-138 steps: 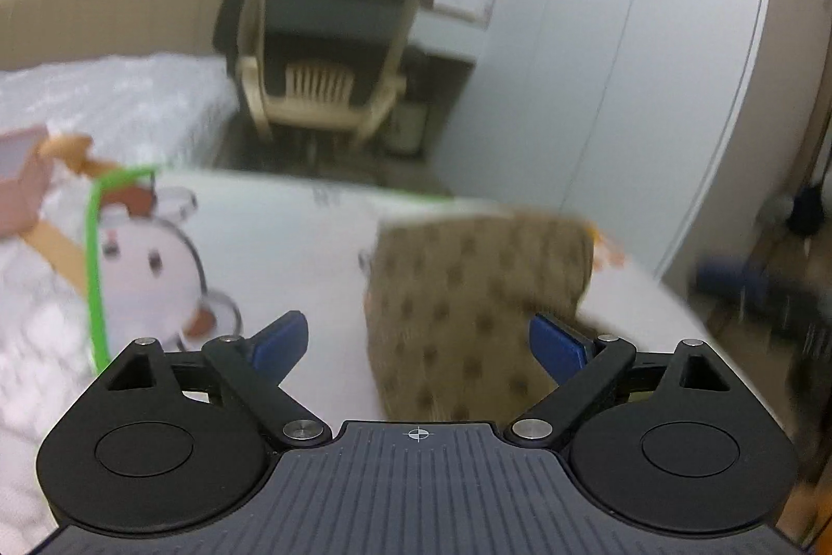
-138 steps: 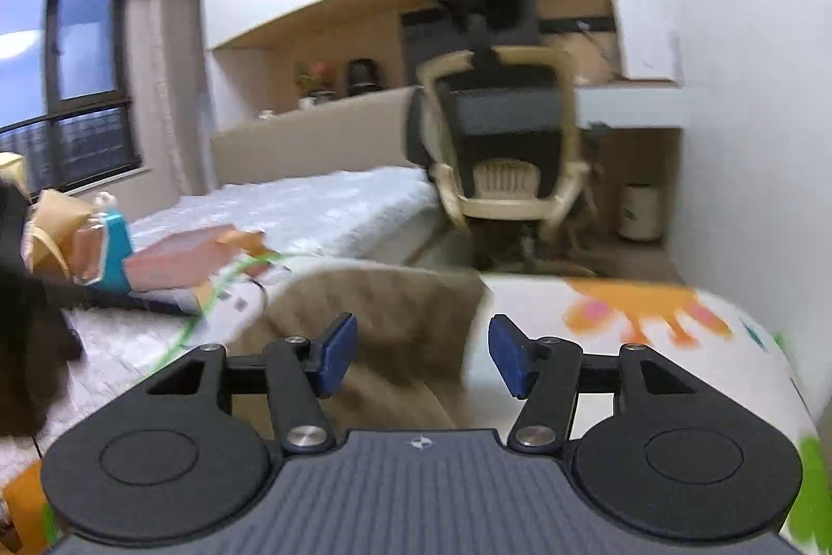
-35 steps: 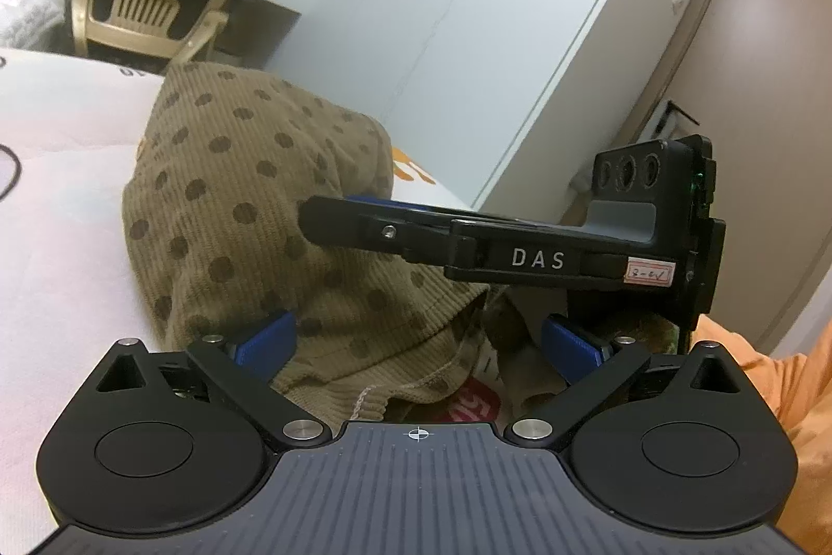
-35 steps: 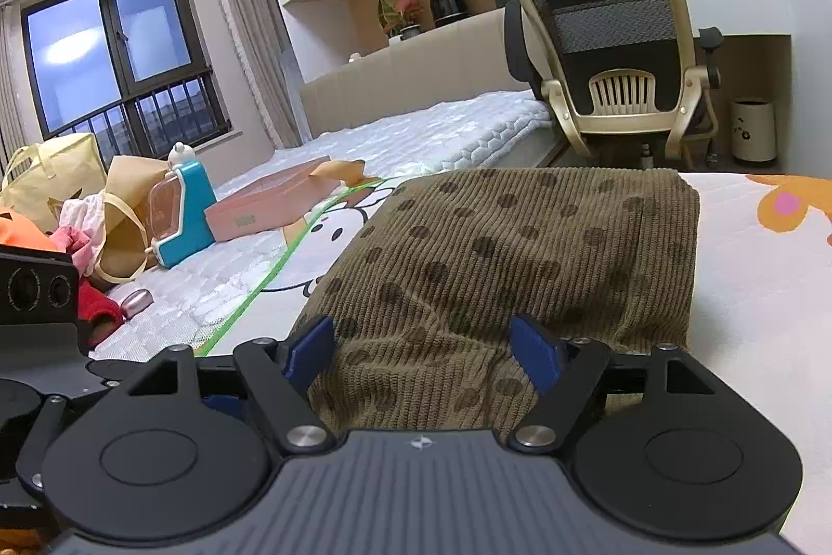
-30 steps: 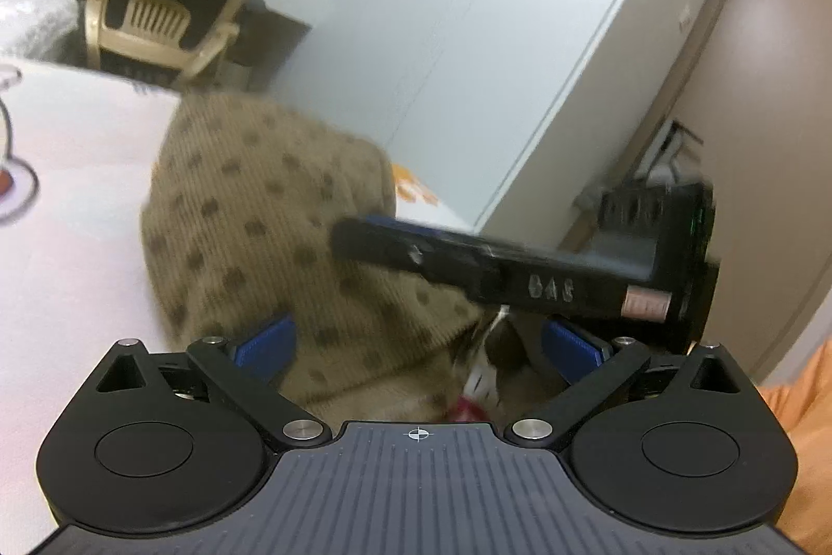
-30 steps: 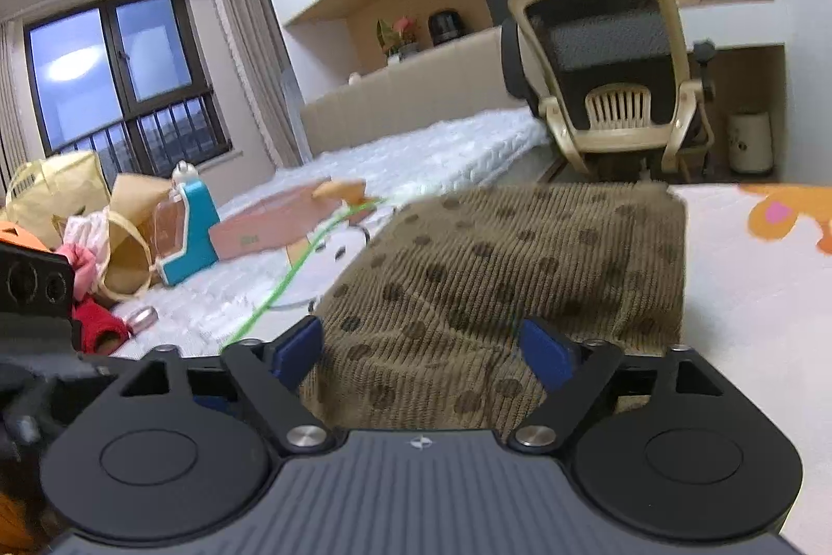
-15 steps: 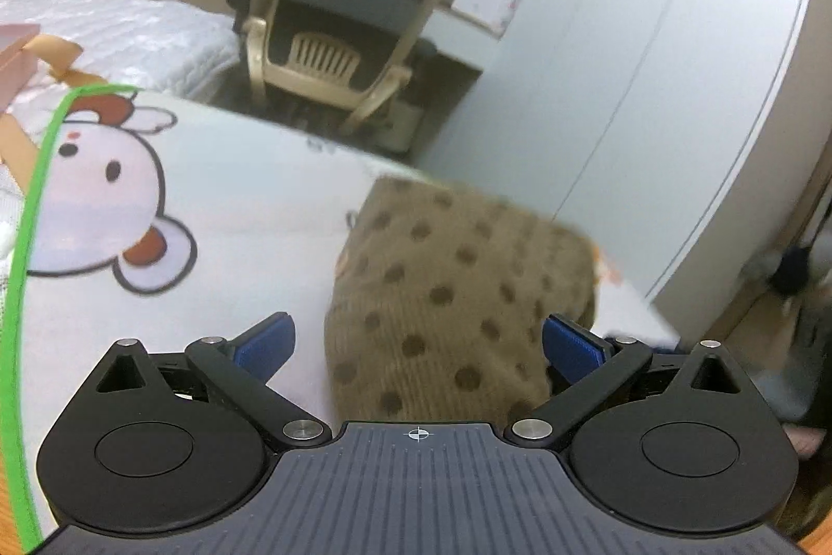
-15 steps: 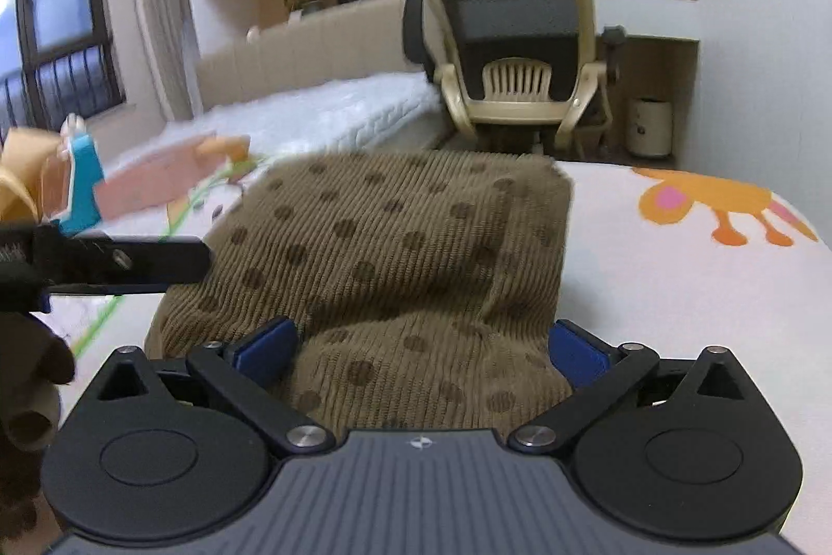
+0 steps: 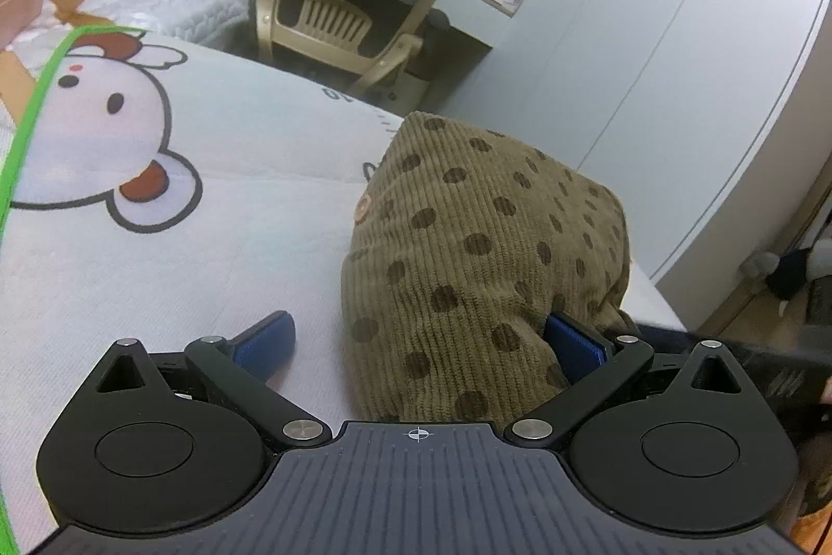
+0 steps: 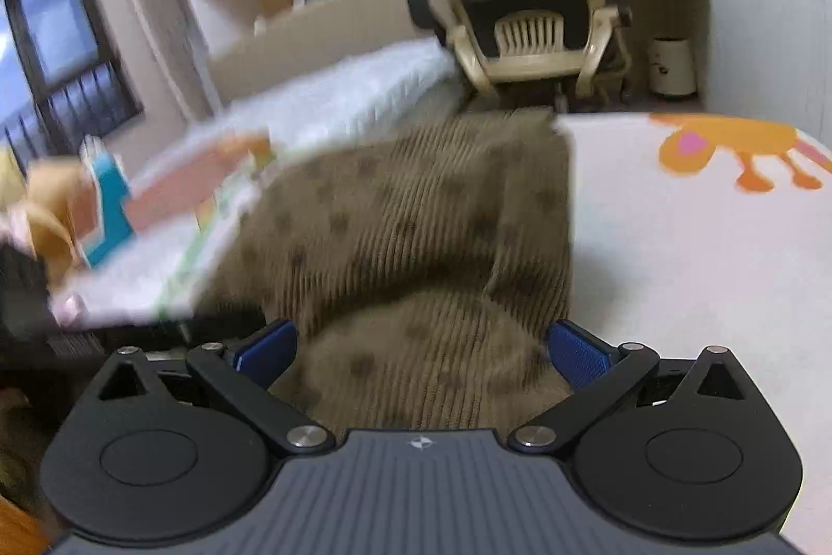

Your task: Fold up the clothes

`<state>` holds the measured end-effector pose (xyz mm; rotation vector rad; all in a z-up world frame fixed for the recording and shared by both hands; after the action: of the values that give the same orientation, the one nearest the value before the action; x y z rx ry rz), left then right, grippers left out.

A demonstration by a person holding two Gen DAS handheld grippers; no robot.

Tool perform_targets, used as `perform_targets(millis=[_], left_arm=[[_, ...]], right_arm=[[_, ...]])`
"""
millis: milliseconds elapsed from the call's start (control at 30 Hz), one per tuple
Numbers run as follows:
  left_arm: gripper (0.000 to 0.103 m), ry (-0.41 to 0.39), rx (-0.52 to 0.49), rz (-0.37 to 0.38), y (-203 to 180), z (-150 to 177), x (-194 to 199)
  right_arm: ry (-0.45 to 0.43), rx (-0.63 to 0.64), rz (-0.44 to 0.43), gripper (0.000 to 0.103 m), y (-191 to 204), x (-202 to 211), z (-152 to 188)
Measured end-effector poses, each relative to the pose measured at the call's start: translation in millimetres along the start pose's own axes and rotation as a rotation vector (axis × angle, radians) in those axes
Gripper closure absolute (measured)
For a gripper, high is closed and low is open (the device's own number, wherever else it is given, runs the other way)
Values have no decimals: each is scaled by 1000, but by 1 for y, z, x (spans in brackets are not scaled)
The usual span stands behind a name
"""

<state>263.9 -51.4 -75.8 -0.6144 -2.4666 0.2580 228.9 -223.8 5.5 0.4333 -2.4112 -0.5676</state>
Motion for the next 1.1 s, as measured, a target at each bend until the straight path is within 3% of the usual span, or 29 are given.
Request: perform_targets(millis=[67,167,333,433,500,600,700,833,967,1100], left_arm=[[0,-30,15,22,0,1,6],[0,-68,24,42,1,0,12],[0,-32,53,33,5,2,5],[0,-34,54,29,5,3,5],[0,-31,65,35,5,4,5],[0,-33,88,47,9,4,4],[0,-34,92,48,8,5,5],[0,-33,89,47,7,6,4],[0,-37,96,48,7,6,4],[0,-41,106,53,9,6,4]], right_arm=[[-88,19,47,0,2,12,-23],[-147,131,207,0,3,5,-52],[-30,291,421,0,-15,-65,-50],[-14,305,437,0,-20,-76,-44],[-60,331,455,0,-15,-63,-51],[-96,336,319,0,3,-27,-50],[-45,367,216,0,17,-5,-26],[20,497,270,0,10,-6,26],[-7,467,277,0,12,8,21],[-25,480,147,0,38,19,28]])
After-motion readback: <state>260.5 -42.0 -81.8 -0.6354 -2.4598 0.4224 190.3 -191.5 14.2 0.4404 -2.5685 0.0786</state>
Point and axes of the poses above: each gripper's, at about its wrist camera, not at the fingertips, and x roughly against the way its jaws point, y to its left, z to its underside, the point moved 6 cm from there along -x, roughly the way its jaws point, and after that the axes turned 11 degrees about -x, right-handed, at the moved point
